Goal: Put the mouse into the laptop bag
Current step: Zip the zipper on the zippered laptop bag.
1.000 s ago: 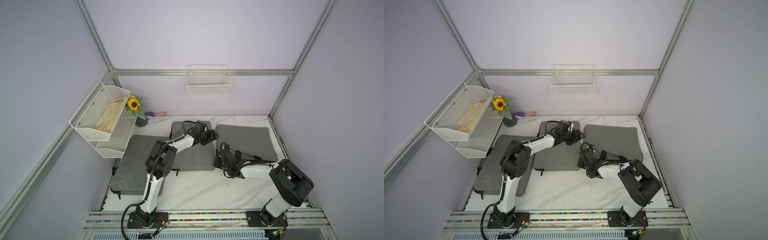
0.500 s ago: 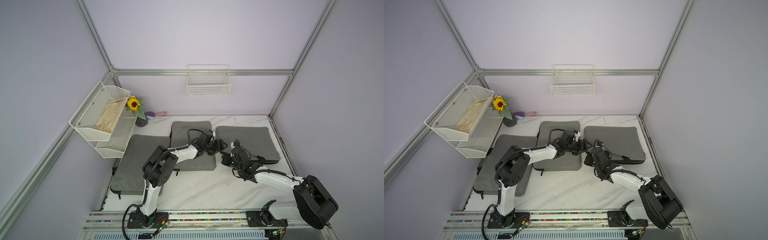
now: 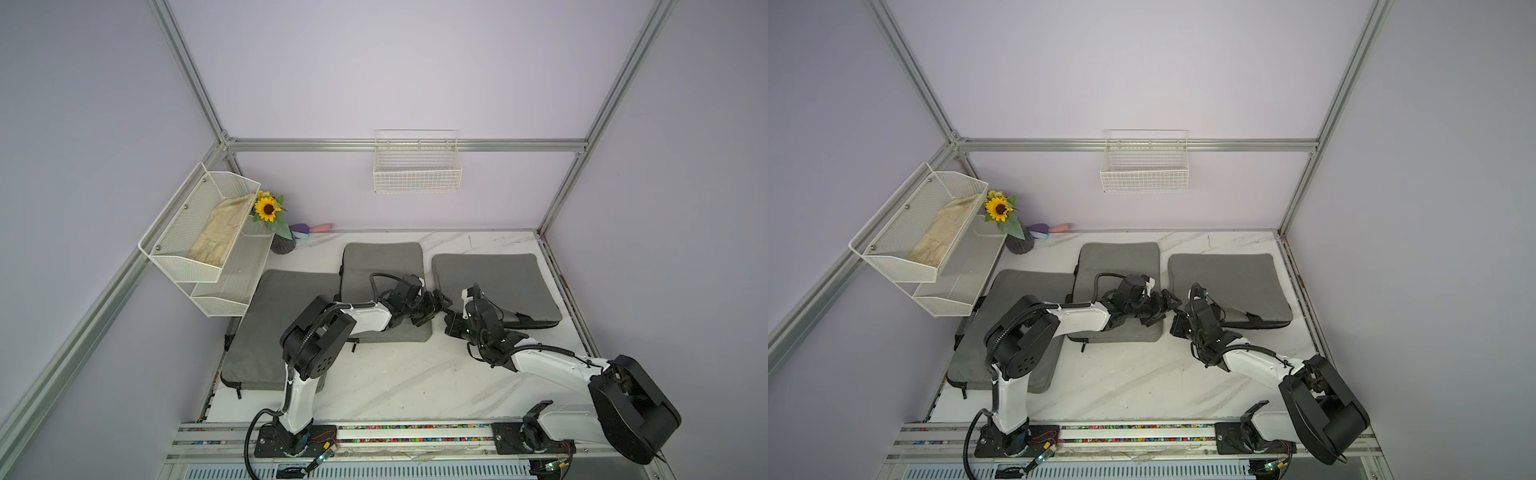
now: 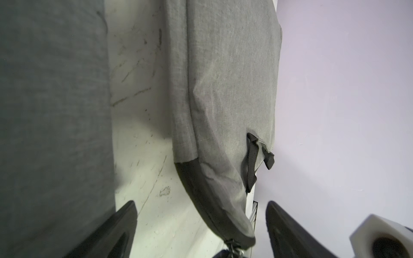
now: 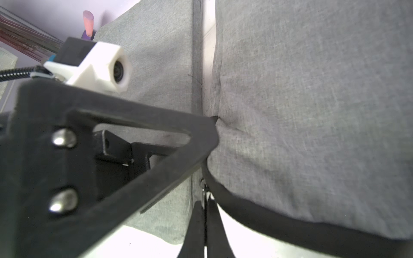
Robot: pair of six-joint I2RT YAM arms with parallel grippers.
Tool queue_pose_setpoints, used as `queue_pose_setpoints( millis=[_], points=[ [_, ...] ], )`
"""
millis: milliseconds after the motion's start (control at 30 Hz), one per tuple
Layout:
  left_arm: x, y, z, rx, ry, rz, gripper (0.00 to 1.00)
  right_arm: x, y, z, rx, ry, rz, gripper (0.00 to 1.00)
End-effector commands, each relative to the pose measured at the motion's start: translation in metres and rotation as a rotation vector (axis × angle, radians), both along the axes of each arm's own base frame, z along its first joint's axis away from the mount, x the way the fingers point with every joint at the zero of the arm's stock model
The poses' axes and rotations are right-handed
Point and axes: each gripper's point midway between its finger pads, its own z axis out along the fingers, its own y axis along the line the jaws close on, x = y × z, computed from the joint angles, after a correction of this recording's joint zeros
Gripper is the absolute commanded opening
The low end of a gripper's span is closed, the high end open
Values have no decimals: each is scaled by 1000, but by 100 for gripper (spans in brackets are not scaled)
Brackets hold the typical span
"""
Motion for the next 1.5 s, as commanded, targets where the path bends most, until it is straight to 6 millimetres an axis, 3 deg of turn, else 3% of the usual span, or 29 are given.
queue_pose_setpoints(
  millis=[0,200,400,500,667,800,933,1133,1333,1367,1433,1467],
  points=[
    [-11,-6,-10,-48,76,-10,86,5,14,30,77,-97,56,0],
    [-12,-27,-13,-62,83,-38,72,3,23,27,126,-90,86,0],
    [0,-23,-20,-18,86,-2,16,0,25,20,130,-49,91,0],
    [17,-15,-29,38,82,28,0,-2,15,10,77,14,48,0],
    [46,0,-41,103,83,41,0,-11,-11,-5,4,110,-76,0],
    [55,12,-35,85,59,54,0,-15,-42,-28,-126,164,-199,0],
    [60,22,-23,90,36,62,0,-16,-40,-39,-120,187,-197,0],
    [76,35,-10,130,-8,75,1,-18,-40,-28,-120,169,-180,0],
    [80,26,-9,96,6,55,18,-18,-4,-18,3,119,-5,0],
    [79,26,-8,92,8,55,27,-18,-2,-17,10,113,5,0],
    [74,28,-7,94,3,62,55,-16,2,-15,28,97,17,0],
    [72,28,-7,93,-3,67,62,-15,3,-15,32,89,17,0]
  ],
)
